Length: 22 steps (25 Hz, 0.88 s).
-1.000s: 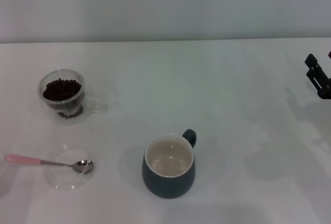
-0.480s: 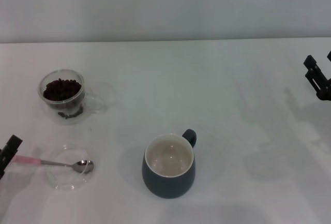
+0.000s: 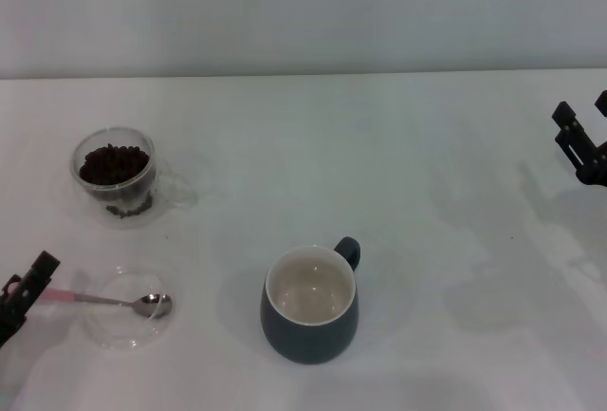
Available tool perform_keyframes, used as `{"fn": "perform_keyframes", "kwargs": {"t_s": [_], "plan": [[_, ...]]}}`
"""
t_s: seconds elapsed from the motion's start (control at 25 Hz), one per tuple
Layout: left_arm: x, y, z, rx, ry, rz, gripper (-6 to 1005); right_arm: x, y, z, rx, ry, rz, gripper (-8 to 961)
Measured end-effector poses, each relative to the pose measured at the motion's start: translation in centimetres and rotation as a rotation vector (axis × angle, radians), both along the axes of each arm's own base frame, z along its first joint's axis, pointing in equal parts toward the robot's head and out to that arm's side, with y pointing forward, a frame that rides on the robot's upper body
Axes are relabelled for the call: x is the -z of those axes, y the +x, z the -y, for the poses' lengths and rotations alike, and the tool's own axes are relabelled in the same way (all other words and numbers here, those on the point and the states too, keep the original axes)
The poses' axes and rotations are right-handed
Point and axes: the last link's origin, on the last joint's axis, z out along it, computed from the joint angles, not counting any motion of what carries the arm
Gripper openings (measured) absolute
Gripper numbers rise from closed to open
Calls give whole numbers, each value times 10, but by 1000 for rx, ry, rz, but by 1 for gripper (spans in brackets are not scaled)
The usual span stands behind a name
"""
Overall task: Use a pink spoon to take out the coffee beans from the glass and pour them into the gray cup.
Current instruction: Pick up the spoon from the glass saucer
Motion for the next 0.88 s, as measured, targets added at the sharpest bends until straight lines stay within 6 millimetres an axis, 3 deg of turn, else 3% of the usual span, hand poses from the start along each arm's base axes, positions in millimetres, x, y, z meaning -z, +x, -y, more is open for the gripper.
{"fn": "perform_keyframes", "kwargs": {"t_s": [0.44,0.88], "plan": [[7,6,0,28,-39,1,891,2,1,2,2,-9,1,617],[1,-2,18,-7,2,32,890,3,0,2,2,-12,1,616]]}}
